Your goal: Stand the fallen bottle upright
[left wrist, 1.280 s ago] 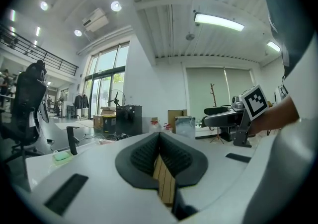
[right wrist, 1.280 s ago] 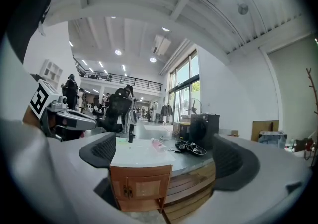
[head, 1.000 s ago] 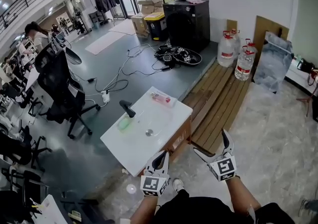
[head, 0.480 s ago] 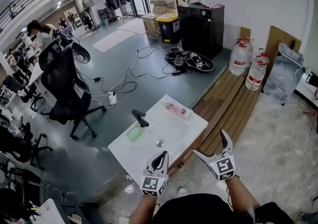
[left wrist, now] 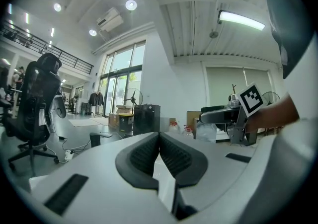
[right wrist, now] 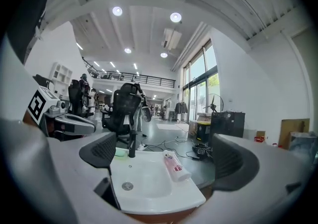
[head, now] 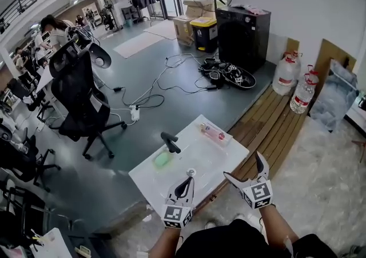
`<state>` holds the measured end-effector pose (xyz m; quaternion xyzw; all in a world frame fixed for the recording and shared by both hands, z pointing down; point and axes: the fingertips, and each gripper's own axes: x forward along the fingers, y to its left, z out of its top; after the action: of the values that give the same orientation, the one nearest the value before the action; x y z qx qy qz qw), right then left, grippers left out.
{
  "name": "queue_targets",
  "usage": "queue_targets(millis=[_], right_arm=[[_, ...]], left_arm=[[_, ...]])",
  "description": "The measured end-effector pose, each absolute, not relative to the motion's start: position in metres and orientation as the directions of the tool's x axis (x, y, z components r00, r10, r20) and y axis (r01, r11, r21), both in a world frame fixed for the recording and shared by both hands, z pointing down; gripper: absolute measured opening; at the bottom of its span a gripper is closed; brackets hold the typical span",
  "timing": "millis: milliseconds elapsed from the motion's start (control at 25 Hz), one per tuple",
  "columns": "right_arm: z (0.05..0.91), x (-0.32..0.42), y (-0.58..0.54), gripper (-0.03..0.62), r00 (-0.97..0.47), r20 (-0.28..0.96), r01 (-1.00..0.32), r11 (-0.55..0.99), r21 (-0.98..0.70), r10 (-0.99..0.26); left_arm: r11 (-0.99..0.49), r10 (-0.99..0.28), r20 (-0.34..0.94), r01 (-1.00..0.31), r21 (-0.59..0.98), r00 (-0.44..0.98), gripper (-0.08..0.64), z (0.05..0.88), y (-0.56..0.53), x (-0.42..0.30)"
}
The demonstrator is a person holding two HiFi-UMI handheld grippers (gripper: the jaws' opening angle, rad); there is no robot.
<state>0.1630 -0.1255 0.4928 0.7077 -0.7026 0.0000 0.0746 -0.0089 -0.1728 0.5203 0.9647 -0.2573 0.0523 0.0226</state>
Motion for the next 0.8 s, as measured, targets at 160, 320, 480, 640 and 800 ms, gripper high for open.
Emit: queue_targets(millis=[160,320,480,640,800], right_arm=[[0.498,0.164,-0.149,0.600,-0.022,0.115,-0.994,0.034,0.105,-0.993],[0.501,0.174,-0.180,0.600,-0.064,0.119,-0.991,0.077,0.106,-0.991],[0.507,0.192,-0.217,0.600,-0.115,0.136,-0.985,0.131,0.113,-0.984],[0.517,0.206,-0.260,0.600,-0.176,0.183,-0.972,0.201,0.124,-0.967],[0.536,0.214,-0.302,0.600,-0.251,0.230,-0.953,0.282,0.112,-0.940]], left_arm=[[-0.851,-0.519,0.120,-0.525,0.017,0.846,0.018,0.524,-0.189,-0.010],[-0.828,-0.555,0.129,-0.561,0.012,0.822,0.018,0.526,-0.213,-0.002],[-0.790,-0.605,0.144,-0.613,0.016,0.783,0.018,0.529,-0.239,0.009],[-0.755,-0.645,0.155,-0.655,0.019,0.748,0.018,0.531,-0.267,0.021],[-0.706,-0.692,0.197,-0.708,0.015,0.694,0.018,0.545,-0.293,0.021]])
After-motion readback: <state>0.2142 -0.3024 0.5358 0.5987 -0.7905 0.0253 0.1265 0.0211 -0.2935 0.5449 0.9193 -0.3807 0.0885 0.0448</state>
